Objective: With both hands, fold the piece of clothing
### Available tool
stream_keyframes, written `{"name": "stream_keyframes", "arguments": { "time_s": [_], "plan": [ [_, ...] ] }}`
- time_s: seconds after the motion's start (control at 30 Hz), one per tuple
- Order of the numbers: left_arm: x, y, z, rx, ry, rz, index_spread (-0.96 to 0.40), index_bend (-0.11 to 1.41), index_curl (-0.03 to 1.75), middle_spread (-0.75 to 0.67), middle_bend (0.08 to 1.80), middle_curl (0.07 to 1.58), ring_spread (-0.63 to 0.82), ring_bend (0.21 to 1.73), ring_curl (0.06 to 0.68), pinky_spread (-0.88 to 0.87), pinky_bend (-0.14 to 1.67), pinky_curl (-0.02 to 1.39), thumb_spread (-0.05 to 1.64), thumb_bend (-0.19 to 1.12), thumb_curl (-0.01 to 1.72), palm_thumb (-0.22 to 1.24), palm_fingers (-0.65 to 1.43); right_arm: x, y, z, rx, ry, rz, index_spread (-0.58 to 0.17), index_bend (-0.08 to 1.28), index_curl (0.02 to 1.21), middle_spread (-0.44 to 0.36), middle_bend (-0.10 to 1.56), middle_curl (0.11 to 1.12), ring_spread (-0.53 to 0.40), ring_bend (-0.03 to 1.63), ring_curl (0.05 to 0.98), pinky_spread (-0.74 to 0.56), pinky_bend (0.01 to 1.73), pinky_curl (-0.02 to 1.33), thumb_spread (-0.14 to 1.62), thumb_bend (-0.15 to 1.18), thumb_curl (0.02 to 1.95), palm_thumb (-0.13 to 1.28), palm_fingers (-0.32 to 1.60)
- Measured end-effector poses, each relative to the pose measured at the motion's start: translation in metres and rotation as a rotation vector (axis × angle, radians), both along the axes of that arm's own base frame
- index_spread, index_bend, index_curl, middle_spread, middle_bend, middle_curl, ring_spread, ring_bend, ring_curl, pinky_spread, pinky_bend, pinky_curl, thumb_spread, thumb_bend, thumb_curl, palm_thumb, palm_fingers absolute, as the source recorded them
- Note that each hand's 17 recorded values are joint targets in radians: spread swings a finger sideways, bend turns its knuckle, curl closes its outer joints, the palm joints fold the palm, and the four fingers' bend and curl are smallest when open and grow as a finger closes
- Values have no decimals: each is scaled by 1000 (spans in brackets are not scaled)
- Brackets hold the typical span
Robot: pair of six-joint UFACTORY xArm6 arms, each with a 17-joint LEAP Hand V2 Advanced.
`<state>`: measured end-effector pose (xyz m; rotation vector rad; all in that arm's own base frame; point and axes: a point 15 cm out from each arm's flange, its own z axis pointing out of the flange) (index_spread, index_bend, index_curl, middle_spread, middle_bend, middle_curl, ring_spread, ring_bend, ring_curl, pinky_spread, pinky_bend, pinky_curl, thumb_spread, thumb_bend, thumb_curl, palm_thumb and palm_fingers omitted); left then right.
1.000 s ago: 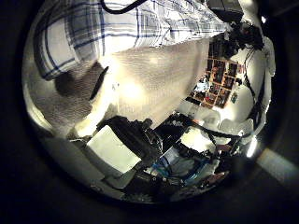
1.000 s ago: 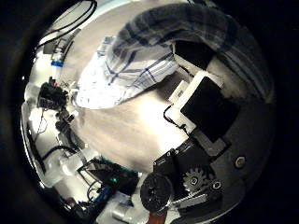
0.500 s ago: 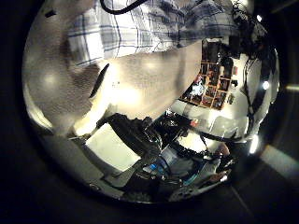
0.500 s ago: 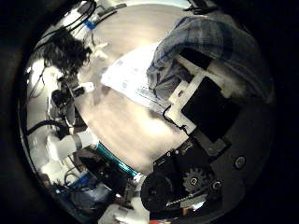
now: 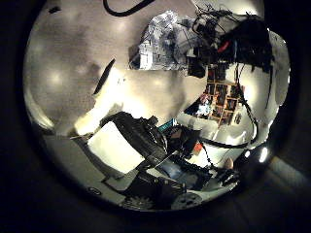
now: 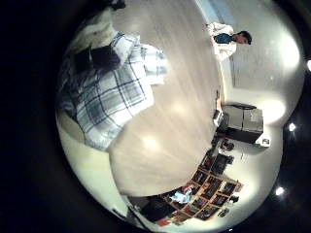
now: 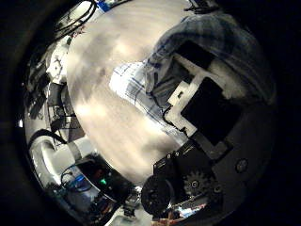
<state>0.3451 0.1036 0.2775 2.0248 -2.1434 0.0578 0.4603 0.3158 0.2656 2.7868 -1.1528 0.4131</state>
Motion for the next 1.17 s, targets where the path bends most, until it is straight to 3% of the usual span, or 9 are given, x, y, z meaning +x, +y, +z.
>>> {"name": "stream_keyframes", "arguments": {
  "time_s": [0.03, 0.07, 0.1, 0.17, 0.23, 0.4, 0.57, 0.9, 1.17],
  "plan": [
    [-1, 1, 0, 3, 1, 1, -98, 194, 499, 46, 196, 397, 120, 579, 204, 188, 198, 396, 1212, -16, 355, 548, 378, -2, 3, -4, 0, 9, 4, -330, 800, 957, -218, 1080, 917, -252, 1286, 679, -398, 1190, 635, 1186, -38, 648, 750, 983],
    [-1, 2, 1, 5, -1, 3, -98, 194, 499, 45, 195, 398, 120, 578, 204, 186, 198, 396, 1212, -16, 355, 548, 378, -3, 4, -4, 2, 10, 4, -341, 667, 939, -232, 1043, 900, -270, 1275, 676, -444, 1205, 637, 1196, -37, 631, 724, 811],
    [-1, 1, 1, 4, -2, 3, -98, 194, 500, 45, 195, 399, 120, 578, 204, 184, 198, 396, 1212, -16, 355, 548, 378, -3, 5, -3, 5, 10, 6, -361, 427, 881, -242, 955, 872, -285, 1284, 677, -476, 1269, 650, 1205, -48, 609, 675, 503],
    [-3, 0, 2, 4, 1, 6, -99, 193, 501, 44, 194, 402, 120, 578, 204, 182, 198, 396, 1212, -16, 356, 548, 378, -2, 5, -2, 12, 9, 8, -400, 313, 786, -225, 731, 783, -257, 1150, 642, -341, 1193, 652, 1216, -61, 564, 571, -21],
    [-5, -1, 3, 3, 3, 6, -99, 193, 502, 44, 193, 403, 120, 581, 204, 180, 198, 396, 1217, -13, 358, 553, 379, -2, 7, 4, 43, 7, 0, -447, 235, 656, -201, 562, 685, -181, 990, 551, -188, 1157, 602, 1217, -59, 528, 493, -118],
    [-8, -6, 4, -3, 10, 0, -100, 193, 505, 43, 193, 407, 120, 585, 202, 178, 198, 396, 1216, -14, 360, 569, 377, 13, -8, 38, 146, -31, -49, -482, 126, 489, -97, 302, 530, 62, 775, 412, 164, 1101, 518, 1198, -41, 452, 389, -142],
    [-13, -14, 7, -4, 19, -5, -100, 193, 507, 45, 192, 410, 120, 588, 201, 177, 199, 397, 1214, -15, 360, 571, 376, 24, -41, 79, 220, -75, -111, -493, 119, 387, -37, 197, 454, 165, 692, 356, 346, 1029, 458, 1159, -41, 391, 297, -112],
    [-23, -39, 25, 4, 3, -15, -91, 193, 511, 50, 189, 411, 118, 599, 201, 177, 205, 399, 1217, -15, 363, 576, 373, 17, -144, 158, 313, -173, -279, -470, 182, 319, -58, 228, 404, 187, 641, 302, 456, 867, 355, 1148, -7, 348, 327, 66],
    [-19, -77, 36, 16, 21, 18, -98, 201, 515, 50, 189, 410, 119, 602, 200, 178, 214, 402, 1217, -15, 364, 576, 380, -19, -215, 136, 200, -3, -411, -455, 183, 326, -76, 239, 388, 147, 580, 273, 445, 730, 295, 1189, -16, 330, 395, 88]
  ]
}}
